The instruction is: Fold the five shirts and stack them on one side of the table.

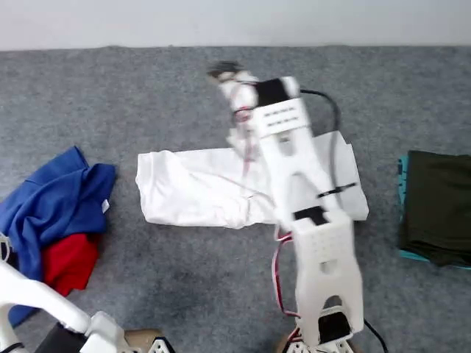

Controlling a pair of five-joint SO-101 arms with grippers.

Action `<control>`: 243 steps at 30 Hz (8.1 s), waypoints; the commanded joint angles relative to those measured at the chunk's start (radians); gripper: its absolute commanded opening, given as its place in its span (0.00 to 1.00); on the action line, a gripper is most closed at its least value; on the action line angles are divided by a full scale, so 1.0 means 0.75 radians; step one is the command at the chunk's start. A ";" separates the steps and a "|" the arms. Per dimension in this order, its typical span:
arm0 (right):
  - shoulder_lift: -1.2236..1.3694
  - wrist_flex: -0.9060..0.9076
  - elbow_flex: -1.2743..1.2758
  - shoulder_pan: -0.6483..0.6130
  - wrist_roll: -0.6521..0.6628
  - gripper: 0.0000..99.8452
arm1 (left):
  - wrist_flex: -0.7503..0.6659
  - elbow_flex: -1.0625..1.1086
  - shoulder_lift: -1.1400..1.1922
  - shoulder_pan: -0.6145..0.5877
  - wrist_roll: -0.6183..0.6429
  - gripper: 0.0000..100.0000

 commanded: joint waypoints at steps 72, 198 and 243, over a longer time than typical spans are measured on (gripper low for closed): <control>-0.259 -0.277 0.113 -0.490 0.245 0.01 | -0.076 0.042 -0.047 -0.004 -0.090 0.02; 0.347 -0.157 -0.827 -0.404 0.155 0.12 | -0.123 0.130 -0.047 0.008 -0.096 0.02; 0.676 -0.510 -0.962 -0.580 0.274 0.01 | -0.149 0.140 -0.039 0.008 -0.094 0.02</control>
